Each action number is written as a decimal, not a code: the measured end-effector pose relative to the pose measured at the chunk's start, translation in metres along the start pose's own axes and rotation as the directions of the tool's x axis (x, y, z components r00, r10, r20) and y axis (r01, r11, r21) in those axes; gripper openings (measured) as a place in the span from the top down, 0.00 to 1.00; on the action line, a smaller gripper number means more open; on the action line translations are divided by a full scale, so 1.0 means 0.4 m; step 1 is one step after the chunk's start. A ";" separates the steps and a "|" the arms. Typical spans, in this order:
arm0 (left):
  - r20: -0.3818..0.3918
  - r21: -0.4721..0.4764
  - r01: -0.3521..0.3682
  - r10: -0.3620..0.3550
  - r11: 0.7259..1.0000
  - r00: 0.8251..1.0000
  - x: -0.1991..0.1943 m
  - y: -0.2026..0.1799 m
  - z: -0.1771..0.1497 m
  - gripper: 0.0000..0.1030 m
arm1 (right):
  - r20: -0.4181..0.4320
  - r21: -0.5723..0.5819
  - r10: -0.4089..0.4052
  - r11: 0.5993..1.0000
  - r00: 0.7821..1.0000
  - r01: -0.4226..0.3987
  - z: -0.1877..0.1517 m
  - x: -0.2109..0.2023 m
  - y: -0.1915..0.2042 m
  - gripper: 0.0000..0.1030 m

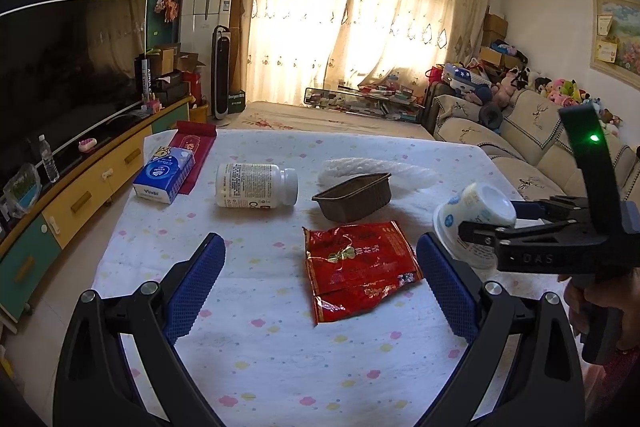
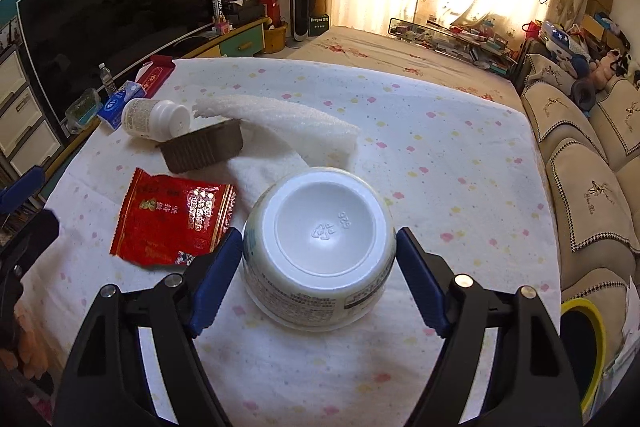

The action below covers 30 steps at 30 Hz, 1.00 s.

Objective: Collect trash
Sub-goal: 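Carry the white bowl into the bin and open the right gripper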

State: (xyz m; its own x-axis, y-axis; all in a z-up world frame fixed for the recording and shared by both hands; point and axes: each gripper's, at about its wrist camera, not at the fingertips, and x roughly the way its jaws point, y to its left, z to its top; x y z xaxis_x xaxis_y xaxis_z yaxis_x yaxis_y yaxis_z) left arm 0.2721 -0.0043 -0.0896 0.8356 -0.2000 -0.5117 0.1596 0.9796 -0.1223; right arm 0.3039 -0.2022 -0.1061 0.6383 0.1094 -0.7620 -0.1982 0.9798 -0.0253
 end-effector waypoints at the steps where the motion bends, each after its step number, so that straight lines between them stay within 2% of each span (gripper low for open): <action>1: -0.001 0.001 -0.002 0.002 1.000 1.000 0.001 0.000 -0.001 0.08 | 0.005 0.004 0.004 1.000 1.000 -0.004 -0.013 -0.014 -0.004 0.28; 9: -0.008 0.007 -0.003 0.003 1.000 1.000 0.008 0.004 -0.003 0.08 | 0.047 0.091 -0.008 0.996 0.999 0.003 -0.126 -0.142 -0.100 0.28; 18: -0.018 0.032 -0.011 0.012 0.999 1.000 0.017 -0.010 -0.006 0.08 | 0.091 0.256 -0.128 0.961 0.988 0.100 -0.245 -0.282 -0.287 0.28; 23: -0.019 0.045 -0.014 0.015 0.999 1.000 0.018 -0.018 -0.009 0.08 | 0.072 0.349 -0.234 0.917 0.970 0.195 -0.313 -0.325 -0.408 0.28; 30: -0.020 0.054 -0.011 0.012 0.999 1.000 0.017 -0.024 -0.009 0.08 | -0.038 0.487 -0.346 0.813 0.937 0.320 -0.431 -0.314 -0.582 0.28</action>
State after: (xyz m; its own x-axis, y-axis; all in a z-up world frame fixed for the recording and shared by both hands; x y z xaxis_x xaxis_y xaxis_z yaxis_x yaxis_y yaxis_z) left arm 0.2743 -0.0150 -0.0948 0.8268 -0.1889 -0.5298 0.1786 0.9813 -0.0711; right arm 0.1415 -0.4727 -0.1160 0.6388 -0.2429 -0.7300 0.4050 0.9129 0.0505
